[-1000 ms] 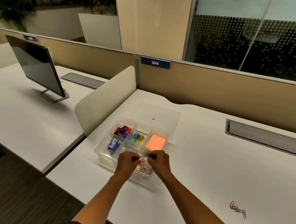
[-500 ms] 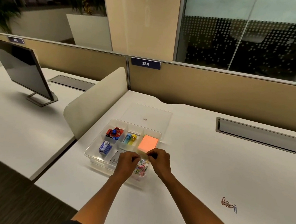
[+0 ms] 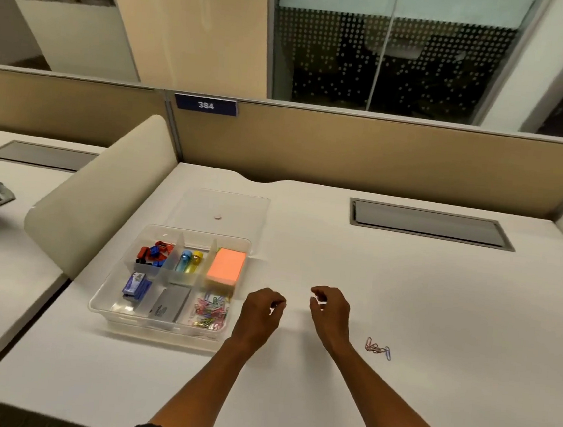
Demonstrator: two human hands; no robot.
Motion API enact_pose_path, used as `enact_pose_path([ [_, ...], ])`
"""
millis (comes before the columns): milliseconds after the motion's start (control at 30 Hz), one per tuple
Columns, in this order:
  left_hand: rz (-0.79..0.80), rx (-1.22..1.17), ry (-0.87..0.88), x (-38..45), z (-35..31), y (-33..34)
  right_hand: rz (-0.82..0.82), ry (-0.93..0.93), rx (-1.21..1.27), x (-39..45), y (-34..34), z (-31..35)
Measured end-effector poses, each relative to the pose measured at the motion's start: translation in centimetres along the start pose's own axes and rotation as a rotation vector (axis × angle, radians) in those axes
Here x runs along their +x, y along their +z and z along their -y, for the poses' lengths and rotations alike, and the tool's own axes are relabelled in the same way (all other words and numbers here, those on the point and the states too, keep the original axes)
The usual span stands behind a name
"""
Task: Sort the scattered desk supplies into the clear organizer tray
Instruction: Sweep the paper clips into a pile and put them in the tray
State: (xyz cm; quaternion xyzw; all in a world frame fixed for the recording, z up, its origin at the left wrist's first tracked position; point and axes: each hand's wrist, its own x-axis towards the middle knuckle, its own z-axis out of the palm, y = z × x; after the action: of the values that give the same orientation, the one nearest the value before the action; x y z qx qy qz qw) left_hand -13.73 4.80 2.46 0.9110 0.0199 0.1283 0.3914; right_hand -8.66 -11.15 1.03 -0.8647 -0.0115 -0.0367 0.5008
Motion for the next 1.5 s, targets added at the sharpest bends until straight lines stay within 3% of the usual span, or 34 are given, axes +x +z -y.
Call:
enact_pose_path([
  [500,0.426,-0.029,0.147,-0.7,-4.4,9.9,-0.134,0.087,-0.334,-4.6,-10.3,-8.0],
  [733,0.512,0.031,0.279,-1.6,-6.9,12.7,0.079,0.132,-0.442,-6.5,-12.1,-9.7],
  [933,0.562,0.142,0.310,-1.9,-8.1,14.4,0.193,0.005,-0.561,-6.3,-11.8,-9.4],
  [1067,0.565,0.074,0.135,-1.8,-8.6,15.1,0.135,-0.087,-0.674,-6.2,-11.7,-9.2],
  [1233,0.509,0.009,0.008,-1.7,-9.5,15.4,0.133,-0.032,-0.715,-5.9,-11.8,-9.2],
  [1333,0.492,-0.016,-0.024,-1.7,-9.8,15.9,0.166,0.099,-0.619,-5.0,-11.7,-9.7],
  [1500,0.441,-0.070,-0.080,-1.7,-10.4,16.3,0.206,0.076,-0.696,-3.9,-12.2,-9.1],
])
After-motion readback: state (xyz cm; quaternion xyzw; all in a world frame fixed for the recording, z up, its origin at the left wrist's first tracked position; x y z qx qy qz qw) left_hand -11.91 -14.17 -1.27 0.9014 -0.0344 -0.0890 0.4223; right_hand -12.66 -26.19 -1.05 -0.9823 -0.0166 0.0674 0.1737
